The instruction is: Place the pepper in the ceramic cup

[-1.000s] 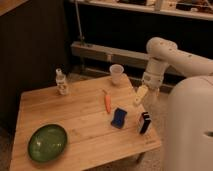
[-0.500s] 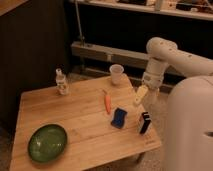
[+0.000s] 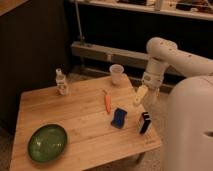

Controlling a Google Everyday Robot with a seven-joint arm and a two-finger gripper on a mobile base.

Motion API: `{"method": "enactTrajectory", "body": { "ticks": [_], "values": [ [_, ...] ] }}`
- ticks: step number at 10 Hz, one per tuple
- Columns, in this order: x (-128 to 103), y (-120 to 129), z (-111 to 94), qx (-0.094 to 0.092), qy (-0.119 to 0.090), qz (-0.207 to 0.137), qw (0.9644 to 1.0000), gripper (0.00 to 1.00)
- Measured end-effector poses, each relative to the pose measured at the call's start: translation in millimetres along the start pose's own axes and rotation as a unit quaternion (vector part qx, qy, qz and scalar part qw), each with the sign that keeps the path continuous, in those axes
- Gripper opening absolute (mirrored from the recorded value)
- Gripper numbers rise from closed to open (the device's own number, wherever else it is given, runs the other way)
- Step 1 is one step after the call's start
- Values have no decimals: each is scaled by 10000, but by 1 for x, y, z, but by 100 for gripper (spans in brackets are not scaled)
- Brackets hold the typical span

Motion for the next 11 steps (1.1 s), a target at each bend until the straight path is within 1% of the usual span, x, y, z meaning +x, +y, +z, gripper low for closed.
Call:
{"method": "enactTrajectory", "body": {
  "ticks": [2,3,4,5,6,7,8,9,10,11],
  "values": [
    [1,1,0,-5,-1,9,10000,80],
    [7,4,1,-21,104,58,9999,80],
    [16,9,-2,-104,294,106,9995,80],
    [27,14,-6,-239,547,142,9981,80],
    [35,19,-12,-380,875,179,9953,80],
    [42,27,-16,-506,1175,228,9915,80],
    [52,32,-21,-601,1430,268,9875,80],
    [65,42,-26,-711,1667,361,9828,80],
    [75,47,-30,-786,1803,427,9795,80],
    [77,49,-32,-813,1854,457,9782,80]
  ]
}}
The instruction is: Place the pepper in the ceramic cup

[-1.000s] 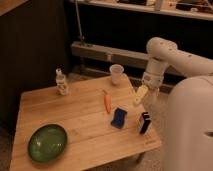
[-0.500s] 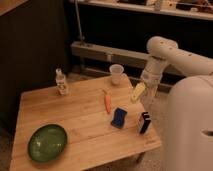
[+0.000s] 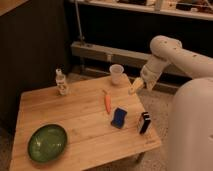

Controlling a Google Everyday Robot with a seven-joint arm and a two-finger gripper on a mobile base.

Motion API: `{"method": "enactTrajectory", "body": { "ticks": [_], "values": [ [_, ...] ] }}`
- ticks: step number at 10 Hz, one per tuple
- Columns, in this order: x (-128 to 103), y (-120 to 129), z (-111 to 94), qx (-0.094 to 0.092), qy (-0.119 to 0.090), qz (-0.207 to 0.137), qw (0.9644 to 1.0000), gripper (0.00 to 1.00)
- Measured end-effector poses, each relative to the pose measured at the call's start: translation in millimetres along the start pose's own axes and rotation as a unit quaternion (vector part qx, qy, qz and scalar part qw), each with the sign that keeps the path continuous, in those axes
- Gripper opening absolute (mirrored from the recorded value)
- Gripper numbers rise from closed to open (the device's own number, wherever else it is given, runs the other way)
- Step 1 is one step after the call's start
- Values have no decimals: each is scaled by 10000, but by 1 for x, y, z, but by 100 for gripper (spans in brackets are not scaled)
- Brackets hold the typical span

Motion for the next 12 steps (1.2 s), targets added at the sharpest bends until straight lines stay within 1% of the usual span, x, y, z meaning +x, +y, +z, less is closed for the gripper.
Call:
{"method": "enactTrajectory", "body": {
  "ticks": [2,3,4,6,8,9,10,12],
  "values": [
    [0,0,0,1,-3,1,10000,80],
    [-1,1,0,32,4,29,10000,80],
    [0,5,0,131,45,11,9999,80],
    [7,9,4,231,125,-23,9997,80],
    [26,-7,17,314,235,-36,9992,80],
    [38,-20,24,370,314,-17,9988,80],
    [52,-35,32,417,509,40,9978,80],
    [58,-48,35,428,745,116,9962,80]
  ]
}}
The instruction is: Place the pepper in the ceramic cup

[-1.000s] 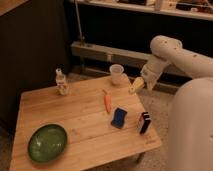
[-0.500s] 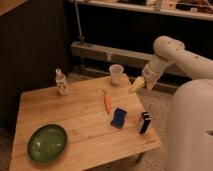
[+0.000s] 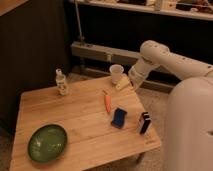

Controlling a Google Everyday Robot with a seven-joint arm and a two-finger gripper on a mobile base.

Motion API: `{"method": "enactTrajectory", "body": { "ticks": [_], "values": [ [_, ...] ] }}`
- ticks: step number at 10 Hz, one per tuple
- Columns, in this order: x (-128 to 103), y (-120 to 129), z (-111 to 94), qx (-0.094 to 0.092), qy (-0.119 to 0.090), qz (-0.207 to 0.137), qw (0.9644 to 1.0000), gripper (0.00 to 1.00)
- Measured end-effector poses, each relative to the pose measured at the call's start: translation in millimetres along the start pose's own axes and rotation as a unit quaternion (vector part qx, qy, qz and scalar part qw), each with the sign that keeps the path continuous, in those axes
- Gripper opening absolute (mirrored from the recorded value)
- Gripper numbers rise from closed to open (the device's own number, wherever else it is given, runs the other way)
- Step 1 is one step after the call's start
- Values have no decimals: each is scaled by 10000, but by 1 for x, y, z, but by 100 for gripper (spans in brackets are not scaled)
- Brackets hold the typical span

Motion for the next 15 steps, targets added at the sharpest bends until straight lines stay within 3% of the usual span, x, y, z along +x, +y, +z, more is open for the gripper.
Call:
{"method": "enactTrajectory", "body": {
  "ticks": [3,8,11,12,13,15],
  "values": [
    [-10,-4,0,-146,412,162,9989,80],
    [-10,-7,1,-146,473,159,9986,80],
    [2,4,5,-197,854,205,9959,80],
    [6,-1,15,-189,889,187,9957,80],
    [10,-6,45,-168,872,130,9960,80],
    [21,-21,68,-144,711,-21,9974,80]
  ]
}}
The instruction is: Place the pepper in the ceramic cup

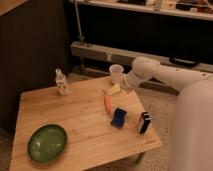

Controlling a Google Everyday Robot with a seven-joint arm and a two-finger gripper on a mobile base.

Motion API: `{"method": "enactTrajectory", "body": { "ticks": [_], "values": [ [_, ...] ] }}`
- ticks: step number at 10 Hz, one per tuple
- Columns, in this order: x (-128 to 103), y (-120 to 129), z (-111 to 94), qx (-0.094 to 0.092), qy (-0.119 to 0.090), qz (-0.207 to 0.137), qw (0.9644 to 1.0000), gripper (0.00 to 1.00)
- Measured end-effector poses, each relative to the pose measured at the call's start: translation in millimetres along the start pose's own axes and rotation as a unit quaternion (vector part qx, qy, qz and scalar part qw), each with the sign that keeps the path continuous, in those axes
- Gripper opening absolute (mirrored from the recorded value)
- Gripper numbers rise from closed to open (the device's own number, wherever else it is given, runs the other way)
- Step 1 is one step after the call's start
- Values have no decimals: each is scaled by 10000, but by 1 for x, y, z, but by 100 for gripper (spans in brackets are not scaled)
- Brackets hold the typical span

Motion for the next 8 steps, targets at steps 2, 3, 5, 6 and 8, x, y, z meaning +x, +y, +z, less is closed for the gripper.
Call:
{"method": "enactTrajectory", "body": {
  "ticks": [2,3,5,6,8],
  "values": [
    [12,-17,24,-85,-263,-157,9995,80],
    [16,-24,33,-124,-371,-214,9990,80],
    [22,-32,46,-170,-520,-258,9982,80],
    [22,-34,49,-203,-578,-260,9978,80],
    [21,-33,54,-307,-687,-228,9969,80]
  ]
}}
